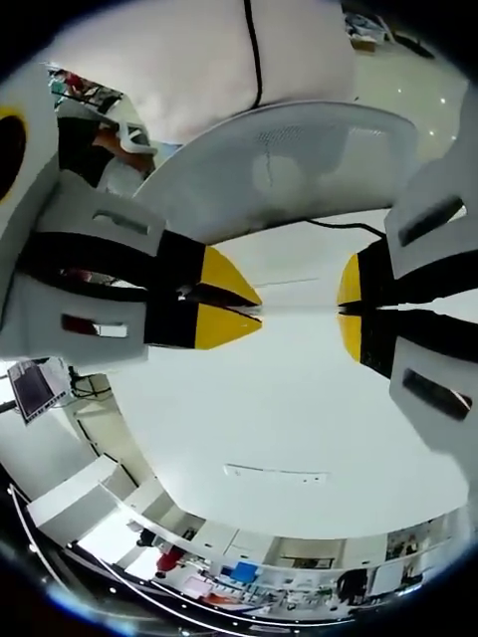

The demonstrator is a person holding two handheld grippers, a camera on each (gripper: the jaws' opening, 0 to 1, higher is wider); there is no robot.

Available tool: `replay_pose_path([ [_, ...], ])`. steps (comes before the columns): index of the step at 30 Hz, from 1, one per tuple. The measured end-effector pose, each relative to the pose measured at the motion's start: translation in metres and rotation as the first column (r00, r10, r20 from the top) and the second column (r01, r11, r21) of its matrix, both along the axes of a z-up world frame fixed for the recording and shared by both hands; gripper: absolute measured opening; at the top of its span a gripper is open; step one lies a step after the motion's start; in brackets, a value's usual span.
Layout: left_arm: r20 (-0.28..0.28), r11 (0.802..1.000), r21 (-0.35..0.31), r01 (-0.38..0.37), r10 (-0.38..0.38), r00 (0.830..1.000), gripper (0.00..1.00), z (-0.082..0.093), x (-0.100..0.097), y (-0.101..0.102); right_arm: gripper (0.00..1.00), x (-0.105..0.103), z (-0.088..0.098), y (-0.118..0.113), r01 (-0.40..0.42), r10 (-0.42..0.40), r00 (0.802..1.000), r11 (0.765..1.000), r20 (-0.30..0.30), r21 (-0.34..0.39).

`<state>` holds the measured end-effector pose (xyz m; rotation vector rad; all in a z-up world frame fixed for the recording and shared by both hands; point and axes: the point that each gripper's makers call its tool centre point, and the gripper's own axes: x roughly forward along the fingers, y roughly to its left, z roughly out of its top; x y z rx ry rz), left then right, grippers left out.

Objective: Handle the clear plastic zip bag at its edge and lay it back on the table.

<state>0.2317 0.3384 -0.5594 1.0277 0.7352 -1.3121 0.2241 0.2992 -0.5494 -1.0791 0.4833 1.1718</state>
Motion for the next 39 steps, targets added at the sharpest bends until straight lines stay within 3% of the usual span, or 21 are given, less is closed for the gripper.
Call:
replay_pose_path([
  [39, 0.021, 1.0, -0.012, -0.002, 0.002, 1.0, 0.0, 0.007, 0.002, -0.003, 0.0, 0.002, 0.003, -0.065, 0.087, -0.087, 0.996, 0.994, 0.0, -0.062],
])
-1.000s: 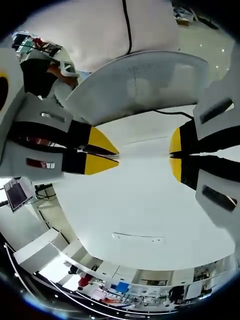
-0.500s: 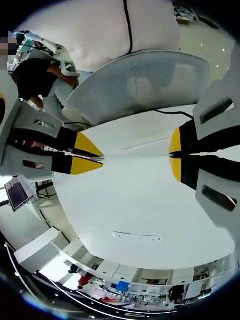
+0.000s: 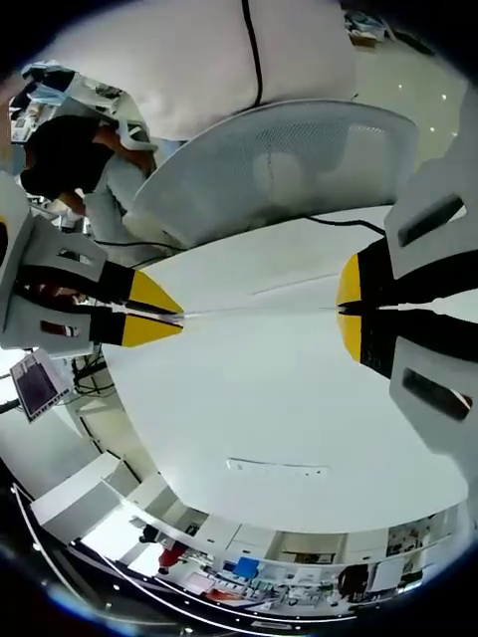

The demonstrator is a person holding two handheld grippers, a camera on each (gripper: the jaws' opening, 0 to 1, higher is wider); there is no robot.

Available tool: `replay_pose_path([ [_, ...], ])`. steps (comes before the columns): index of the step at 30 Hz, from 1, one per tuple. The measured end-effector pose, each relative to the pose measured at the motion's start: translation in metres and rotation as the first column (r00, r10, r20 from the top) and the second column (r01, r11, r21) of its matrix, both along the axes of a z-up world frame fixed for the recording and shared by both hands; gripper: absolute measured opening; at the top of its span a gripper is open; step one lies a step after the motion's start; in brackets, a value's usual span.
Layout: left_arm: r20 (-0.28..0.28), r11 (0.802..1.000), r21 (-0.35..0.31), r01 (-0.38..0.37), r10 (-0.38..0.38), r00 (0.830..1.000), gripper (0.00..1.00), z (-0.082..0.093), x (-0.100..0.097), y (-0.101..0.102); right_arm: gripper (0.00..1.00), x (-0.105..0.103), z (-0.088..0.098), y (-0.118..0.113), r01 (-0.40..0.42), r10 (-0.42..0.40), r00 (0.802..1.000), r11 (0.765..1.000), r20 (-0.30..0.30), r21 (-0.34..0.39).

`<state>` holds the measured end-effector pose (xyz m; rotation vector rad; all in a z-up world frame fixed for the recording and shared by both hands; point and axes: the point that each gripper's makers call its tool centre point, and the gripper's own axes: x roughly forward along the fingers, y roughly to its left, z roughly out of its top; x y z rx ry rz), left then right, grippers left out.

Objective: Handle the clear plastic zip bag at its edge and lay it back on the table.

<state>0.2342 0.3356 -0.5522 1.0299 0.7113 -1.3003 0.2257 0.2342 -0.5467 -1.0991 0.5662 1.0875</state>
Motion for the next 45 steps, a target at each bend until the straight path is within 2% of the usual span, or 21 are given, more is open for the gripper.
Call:
replay_pose_path([
  [7, 0.015, 1.0, 0.015, 0.003, -0.003, 1.0, 0.0, 0.001, 0.0, 0.003, 0.0, 0.001, 0.0, -0.01, 0.011, -0.011, 1.0, 1.0, 0.001, -0.02],
  [9, 0.012, 1.0, 0.004, 0.0, 0.0, 1.0, 0.0, 0.002, -0.001, 0.002, 0.0, 0.0, 0.001, -0.011, 0.017, -0.017, 1.0, 1.0, -0.008, -0.004],
  [22, 0.039, 1.0, 0.002, 0.0, 0.0, 0.999, 0.0, 0.004, 0.001, 0.003, 0.0, 0.001, 0.003, -0.008, 0.019, -0.019, 1.0, 1.0, -0.008, -0.004],
  [34, 0.054, 1.0, -0.007, 0.006, -0.005, 0.999, 0.0, 0.004, 0.002, 0.005, 0.01, 0.0, 0.001, -0.005, 0.064, -0.062, 0.996, 0.998, -0.06, 0.03],
  [41, 0.056, 1.0, -0.014, 0.006, -0.005, 0.998, 0.0, 0.003, 0.004, 0.006, 0.05, -0.001, 0.005, 0.002, 0.091, -0.083, 0.991, 0.993, -0.102, 0.074],
  [45, 0.06, 1.0, -0.019, 0.01, -0.009, 0.998, 0.0, 0.003, 0.005, 0.006, 0.06, 0.001, 0.006, 0.004, 0.098, -0.089, 0.99, 0.992, -0.107, 0.084],
])
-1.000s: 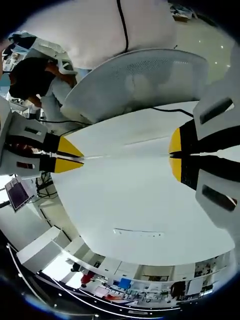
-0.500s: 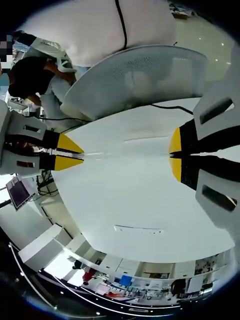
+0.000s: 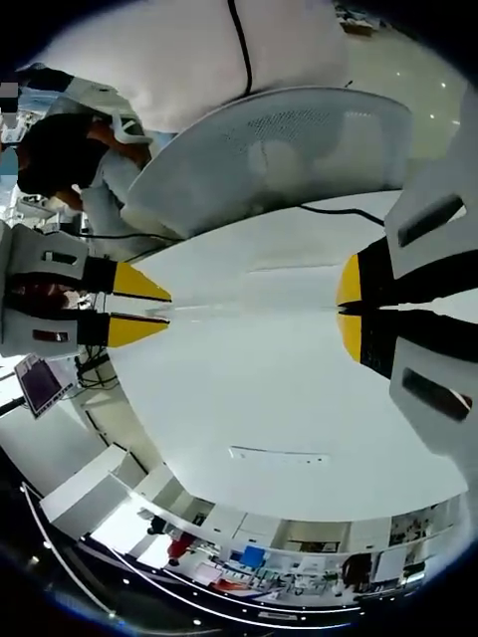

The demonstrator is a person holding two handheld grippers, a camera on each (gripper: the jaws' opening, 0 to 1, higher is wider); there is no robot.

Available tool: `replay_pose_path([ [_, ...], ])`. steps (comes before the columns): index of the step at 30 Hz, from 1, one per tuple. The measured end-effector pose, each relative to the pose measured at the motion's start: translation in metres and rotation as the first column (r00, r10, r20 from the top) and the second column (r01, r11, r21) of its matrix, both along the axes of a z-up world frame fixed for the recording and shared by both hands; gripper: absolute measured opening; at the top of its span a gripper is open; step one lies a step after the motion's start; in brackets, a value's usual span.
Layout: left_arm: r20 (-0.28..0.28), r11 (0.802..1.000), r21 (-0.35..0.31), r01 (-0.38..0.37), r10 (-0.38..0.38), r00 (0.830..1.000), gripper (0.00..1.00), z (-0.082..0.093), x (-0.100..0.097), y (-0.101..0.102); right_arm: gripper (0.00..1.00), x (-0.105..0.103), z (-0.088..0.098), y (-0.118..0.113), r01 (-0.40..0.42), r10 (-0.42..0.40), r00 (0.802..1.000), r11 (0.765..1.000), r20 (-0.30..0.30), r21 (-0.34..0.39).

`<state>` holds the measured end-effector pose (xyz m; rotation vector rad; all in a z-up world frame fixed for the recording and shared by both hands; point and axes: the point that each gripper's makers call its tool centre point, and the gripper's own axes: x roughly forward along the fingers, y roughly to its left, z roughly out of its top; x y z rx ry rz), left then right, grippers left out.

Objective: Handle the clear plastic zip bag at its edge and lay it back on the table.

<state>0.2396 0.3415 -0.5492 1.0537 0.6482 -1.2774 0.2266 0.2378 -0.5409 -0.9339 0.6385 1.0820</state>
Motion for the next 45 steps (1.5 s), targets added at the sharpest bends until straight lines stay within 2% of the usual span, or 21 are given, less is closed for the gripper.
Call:
replay_pose_path([
  [6, 0.004, 1.0, -0.003, 0.003, -0.003, 1.0, 0.0, 0.0, 0.001, 0.0, 0.08, 0.0, 0.004, 0.003, 0.011, -0.01, 1.0, 1.0, -0.017, 0.027],
  [12, 0.012, 1.0, -0.007, 0.005, -0.005, 1.0, 0.0, 0.0, 0.002, -0.001, 0.08, 0.002, 0.013, 0.013, 0.032, -0.026, 0.998, 0.994, -0.063, 0.1],
  [22, 0.016, 1.0, -0.007, 0.006, -0.006, 1.0, 0.0, 0.0, 0.004, 0.0, 0.08, 0.005, 0.026, 0.029, 0.044, -0.029, 0.995, 0.986, -0.092, 0.161],
  [28, 0.022, 1.0, -0.01, 0.009, -0.009, 1.0, 0.0, 0.001, 0.004, -0.003, 0.07, 0.009, 0.025, 0.035, 0.038, -0.025, 0.996, 0.988, -0.09, 0.147],
  [45, 0.035, 1.0, -0.017, 0.007, -0.007, 0.999, 0.0, 0.004, 0.004, -0.007, 0.06, 0.01, 0.002, 0.043, -0.005, 0.015, 0.992, 0.997, -0.126, 0.08],
])
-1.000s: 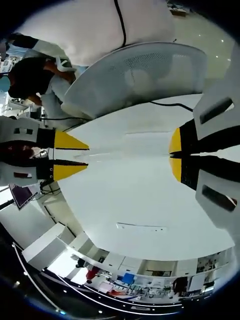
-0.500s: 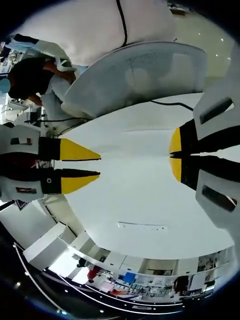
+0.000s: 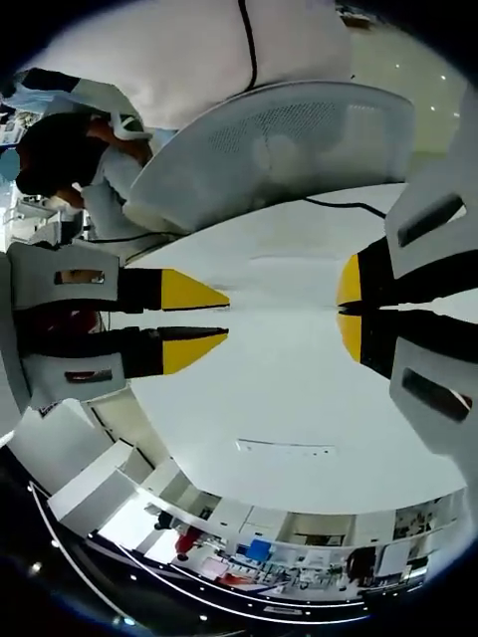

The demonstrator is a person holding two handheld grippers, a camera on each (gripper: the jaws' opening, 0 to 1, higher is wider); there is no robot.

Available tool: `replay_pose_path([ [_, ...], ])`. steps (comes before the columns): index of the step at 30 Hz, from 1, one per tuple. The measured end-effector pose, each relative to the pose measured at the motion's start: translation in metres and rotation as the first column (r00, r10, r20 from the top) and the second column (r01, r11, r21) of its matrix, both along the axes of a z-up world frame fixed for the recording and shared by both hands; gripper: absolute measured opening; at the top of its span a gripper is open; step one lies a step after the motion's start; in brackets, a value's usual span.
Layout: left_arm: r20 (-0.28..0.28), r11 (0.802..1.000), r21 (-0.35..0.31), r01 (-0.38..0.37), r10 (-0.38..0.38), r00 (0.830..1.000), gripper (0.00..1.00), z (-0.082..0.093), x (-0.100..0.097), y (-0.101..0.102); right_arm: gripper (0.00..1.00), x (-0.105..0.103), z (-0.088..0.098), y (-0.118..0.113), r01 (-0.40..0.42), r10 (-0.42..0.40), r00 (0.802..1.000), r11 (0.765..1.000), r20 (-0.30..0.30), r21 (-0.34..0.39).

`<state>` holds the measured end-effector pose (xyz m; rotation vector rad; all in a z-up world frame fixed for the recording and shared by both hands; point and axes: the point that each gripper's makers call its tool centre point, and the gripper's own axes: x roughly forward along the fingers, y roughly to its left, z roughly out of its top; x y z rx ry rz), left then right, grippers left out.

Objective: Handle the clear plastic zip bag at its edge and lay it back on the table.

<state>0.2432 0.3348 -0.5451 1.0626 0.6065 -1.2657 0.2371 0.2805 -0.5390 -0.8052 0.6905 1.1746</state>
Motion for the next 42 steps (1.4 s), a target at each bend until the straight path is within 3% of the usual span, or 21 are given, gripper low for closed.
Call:
replay_pose_path([
  [11, 0.011, 1.0, -0.015, -0.002, 0.002, 1.0, 0.0, 0.001, 0.001, -0.004, 0.06, -0.002, -0.013, 0.007, -0.012, 0.011, 0.999, 1.0, -0.033, -0.018],
  [19, 0.017, 0.999, -0.03, -0.014, 0.014, 1.0, 0.0, 0.004, 0.001, -0.003, 0.0, 0.001, -0.023, 0.008, -0.005, 0.004, 0.998, 1.0, -0.06, -0.022],
  [31, 0.006, 0.998, -0.051, -0.046, 0.046, 0.999, 0.0, 0.004, 0.003, -0.002, 0.0, 0.004, -0.018, 0.005, 0.007, -0.008, 0.999, 1.0, -0.048, -0.023],
  [35, 0.03, 0.995, -0.099, -0.033, 0.036, 0.999, 0.0, 0.013, 0.004, -0.009, 0.0, 0.006, -0.019, 0.003, 0.006, -0.008, 0.999, 0.999, -0.041, -0.04],
  [38, 0.016, 0.987, -0.157, -0.044, 0.047, 0.999, 0.05, 0.024, 0.004, -0.016, 0.0, 0.007, -0.019, 0.002, 0.006, -0.008, 0.999, 0.999, -0.043, -0.039],
  [42, 0.015, 0.983, -0.18, -0.025, 0.028, 0.999, 0.07, 0.031, -0.001, -0.024, 0.0, 0.007, -0.019, 0.001, 0.009, -0.011, 0.999, 0.999, -0.038, -0.043],
])
